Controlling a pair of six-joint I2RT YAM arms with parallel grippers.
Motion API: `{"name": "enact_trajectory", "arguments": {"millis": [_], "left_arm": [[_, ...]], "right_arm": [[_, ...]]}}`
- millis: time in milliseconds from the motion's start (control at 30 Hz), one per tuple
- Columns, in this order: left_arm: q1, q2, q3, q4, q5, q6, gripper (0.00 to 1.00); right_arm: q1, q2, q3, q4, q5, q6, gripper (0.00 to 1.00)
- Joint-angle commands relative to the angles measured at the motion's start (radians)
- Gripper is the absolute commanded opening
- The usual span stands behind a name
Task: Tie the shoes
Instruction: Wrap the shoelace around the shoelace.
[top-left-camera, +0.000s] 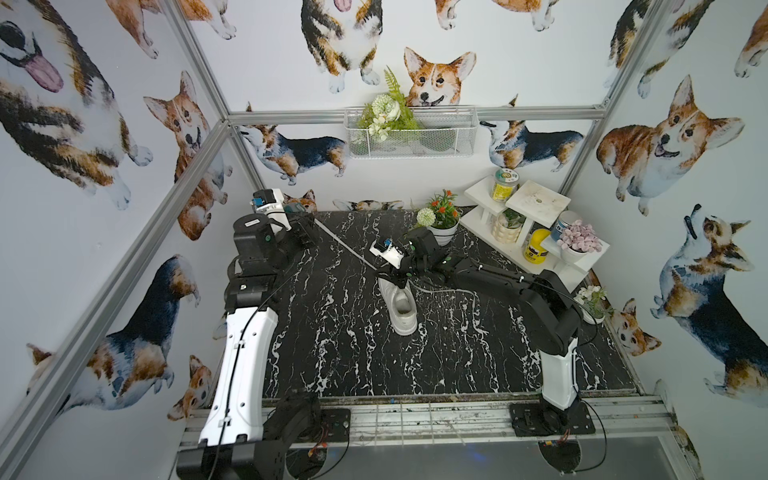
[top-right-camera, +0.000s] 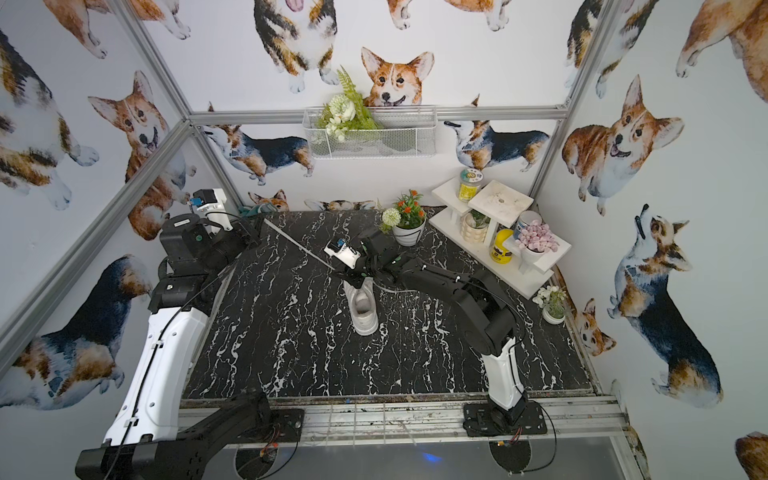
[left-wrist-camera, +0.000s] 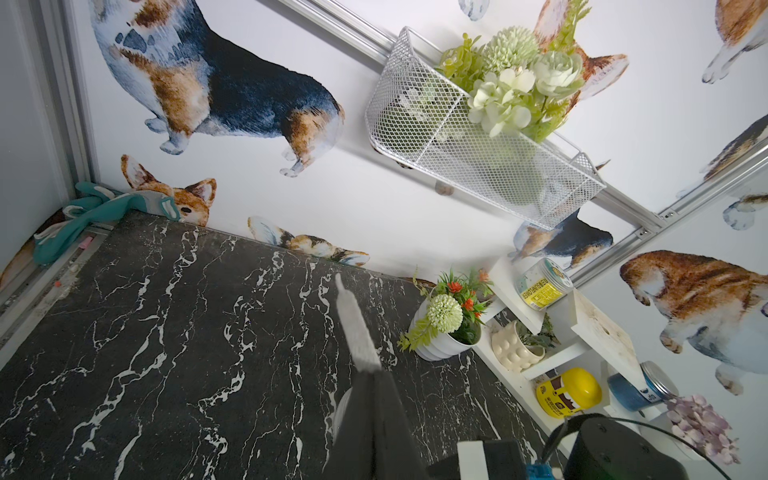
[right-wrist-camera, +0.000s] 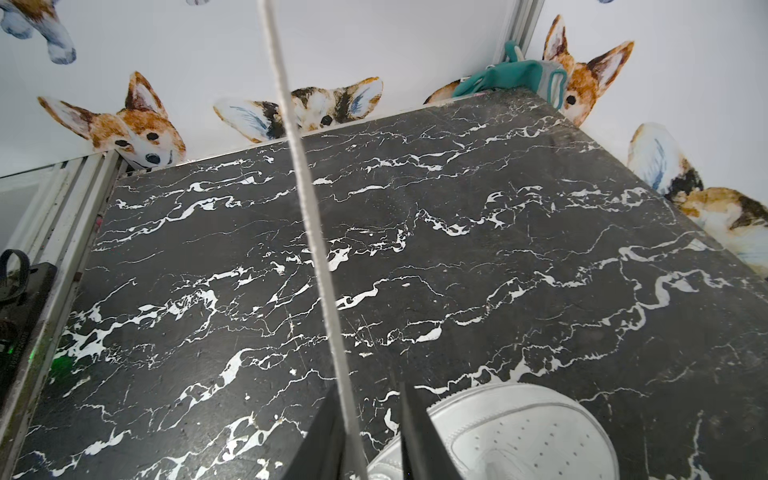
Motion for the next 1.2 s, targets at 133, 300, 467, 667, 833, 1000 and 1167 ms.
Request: {"name": "enact_trajectory", "arguments": {"millis": [133,300,467,667,833,1000,1167], "left_arm": [[0.0,-0.012,-0.007,-0.017,-0.035,0.013,0.0],[0.0,-0.032,-0.047,-0.044,-0.088,0.035,0.09],[0.0,-0.078,-0.058,-0.133,-0.218,0.101,0.51],[-0.001,-0.105,-0.046,-0.169,-0.16,0.126,0.58],[-0.075,-0.086,-0.148,-0.082,0.033,0.051,0.58],[-0.232,-0.036,-0.257,0.046,0.104,-0.038,0.57],[-0.365,0.056,-0.304,0.167,0.161,-0.112,0.56]], "right_arm": [[-0.001,-0.047,-0.022,-0.009,-0.014,0.004,0.0],[-0.012,-0.1,-0.077,-0.005,0.001,0.0,0.0],[-0.02,-0.113,-0.099,-0.017,0.012,-0.009,0.0],[-0.022,-0.122,-0.105,-0.012,0.016,-0.007,0.0],[-0.025,-0.135,-0.131,-0.001,0.025,-0.004,0.0],[-0.028,-0.151,-0.161,0.012,0.03,-0.001,0.0],[-0.027,-0.161,-0.174,0.015,0.044,-0.005,0.0]]}}
